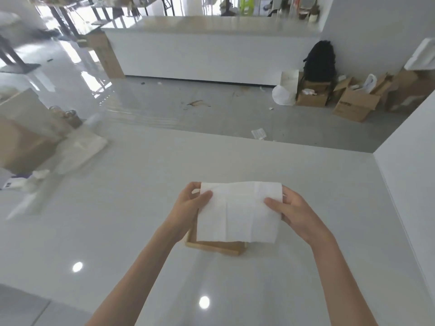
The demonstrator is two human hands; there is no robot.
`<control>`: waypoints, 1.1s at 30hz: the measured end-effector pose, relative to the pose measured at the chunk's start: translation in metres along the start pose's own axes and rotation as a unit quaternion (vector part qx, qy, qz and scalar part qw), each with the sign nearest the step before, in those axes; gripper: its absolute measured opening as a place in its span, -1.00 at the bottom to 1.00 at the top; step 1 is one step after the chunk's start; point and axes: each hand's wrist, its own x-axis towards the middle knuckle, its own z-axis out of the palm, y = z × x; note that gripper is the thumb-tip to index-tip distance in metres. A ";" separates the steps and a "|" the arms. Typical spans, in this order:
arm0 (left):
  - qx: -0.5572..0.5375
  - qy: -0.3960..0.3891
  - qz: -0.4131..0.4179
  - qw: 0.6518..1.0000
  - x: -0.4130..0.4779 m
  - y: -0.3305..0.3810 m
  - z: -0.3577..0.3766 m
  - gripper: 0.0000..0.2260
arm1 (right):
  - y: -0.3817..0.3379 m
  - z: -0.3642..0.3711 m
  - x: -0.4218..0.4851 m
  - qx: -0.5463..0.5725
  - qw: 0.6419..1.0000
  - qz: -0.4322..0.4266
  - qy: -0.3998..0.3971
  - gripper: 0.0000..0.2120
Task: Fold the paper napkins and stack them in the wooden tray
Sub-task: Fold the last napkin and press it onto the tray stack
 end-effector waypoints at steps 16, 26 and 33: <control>0.242 0.030 0.210 0.947 0.018 0.040 0.004 -0.83 | -0.047 -0.004 -0.012 -0.144 0.959 -0.193 0.148 -0.81; 0.299 0.100 0.270 0.910 0.018 0.057 0.020 -0.90 | -0.055 -0.015 -0.009 -0.233 0.919 -0.234 0.214 -0.92; 0.312 0.086 0.280 0.904 0.010 0.068 0.018 -0.94 | -0.059 -0.016 -0.005 -0.269 0.905 -0.266 0.196 -0.97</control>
